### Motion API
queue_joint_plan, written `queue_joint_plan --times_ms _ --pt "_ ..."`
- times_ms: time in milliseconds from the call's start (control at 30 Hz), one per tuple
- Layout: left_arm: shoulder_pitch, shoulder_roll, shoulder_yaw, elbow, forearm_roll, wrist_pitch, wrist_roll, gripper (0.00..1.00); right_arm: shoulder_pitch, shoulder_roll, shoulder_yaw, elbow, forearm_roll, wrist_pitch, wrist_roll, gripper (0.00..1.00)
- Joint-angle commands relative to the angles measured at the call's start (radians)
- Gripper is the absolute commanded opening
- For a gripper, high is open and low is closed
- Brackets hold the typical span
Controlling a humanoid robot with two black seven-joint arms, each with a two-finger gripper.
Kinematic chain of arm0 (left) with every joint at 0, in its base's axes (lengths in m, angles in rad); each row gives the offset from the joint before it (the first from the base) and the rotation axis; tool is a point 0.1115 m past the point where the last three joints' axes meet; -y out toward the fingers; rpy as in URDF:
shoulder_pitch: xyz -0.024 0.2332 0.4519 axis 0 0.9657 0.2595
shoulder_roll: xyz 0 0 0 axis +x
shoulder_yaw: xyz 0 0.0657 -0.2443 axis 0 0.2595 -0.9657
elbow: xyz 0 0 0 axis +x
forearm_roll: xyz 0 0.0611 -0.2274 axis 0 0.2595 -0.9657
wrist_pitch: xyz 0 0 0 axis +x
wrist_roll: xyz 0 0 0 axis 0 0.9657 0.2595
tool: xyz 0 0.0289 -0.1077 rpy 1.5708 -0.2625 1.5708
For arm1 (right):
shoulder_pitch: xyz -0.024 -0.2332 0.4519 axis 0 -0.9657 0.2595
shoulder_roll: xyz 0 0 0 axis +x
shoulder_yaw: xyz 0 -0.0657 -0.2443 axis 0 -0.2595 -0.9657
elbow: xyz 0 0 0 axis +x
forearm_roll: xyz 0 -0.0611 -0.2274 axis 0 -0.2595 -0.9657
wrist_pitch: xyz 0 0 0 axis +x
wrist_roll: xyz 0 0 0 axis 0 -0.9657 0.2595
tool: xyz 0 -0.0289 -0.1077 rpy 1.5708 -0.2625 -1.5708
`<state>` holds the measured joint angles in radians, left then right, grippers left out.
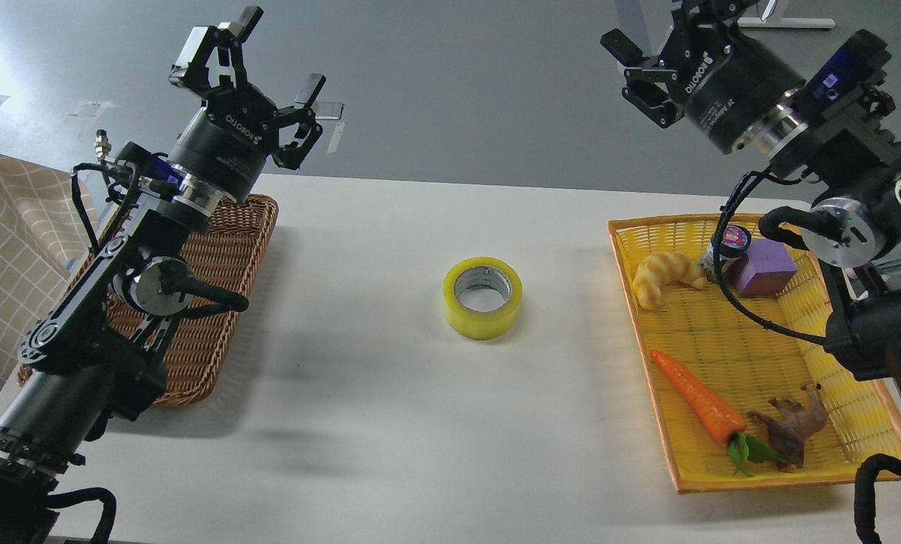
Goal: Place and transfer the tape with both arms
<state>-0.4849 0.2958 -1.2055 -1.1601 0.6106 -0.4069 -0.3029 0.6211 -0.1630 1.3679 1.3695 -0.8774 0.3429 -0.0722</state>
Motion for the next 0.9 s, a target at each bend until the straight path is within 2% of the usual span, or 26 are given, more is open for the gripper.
queue_joint_plan --times_ms 0,134,300,501,634,734,868 --pt "-0.003 -0.003 -0.003 0.000 -0.003 0.008 0.005 0.98 -0.063 0.107 0.112 0.037 0.000 -0.005 0.000 1.00" --pt "-0.009 -0.026 -0.008 0.000 -0.012 0.010 0.010 0.98 -0.102 0.163 0.201 0.081 0.000 -0.007 0.005 0.98" --pt "-0.017 -0.049 -0.006 0.000 -0.011 0.010 0.010 0.98 -0.123 0.163 0.212 0.088 0.001 0.007 -0.005 0.99" --pt "-0.023 -0.028 0.000 -0.001 0.006 -0.007 -0.001 0.98 -0.142 0.163 0.198 0.079 0.024 0.146 -0.012 0.99" --pt "-0.020 0.026 0.001 -0.027 0.063 -0.035 -0.001 0.98 -0.130 0.064 0.163 0.082 0.018 0.146 -0.069 0.99" --pt "-0.015 0.039 0.001 -0.052 0.132 -0.036 -0.002 0.98 -0.103 0.017 0.116 0.069 0.014 0.146 -0.075 0.98" --pt "-0.011 0.026 -0.003 -0.055 0.199 -0.019 -0.009 0.98 -0.107 0.017 0.112 0.071 0.014 0.146 -0.075 0.98"
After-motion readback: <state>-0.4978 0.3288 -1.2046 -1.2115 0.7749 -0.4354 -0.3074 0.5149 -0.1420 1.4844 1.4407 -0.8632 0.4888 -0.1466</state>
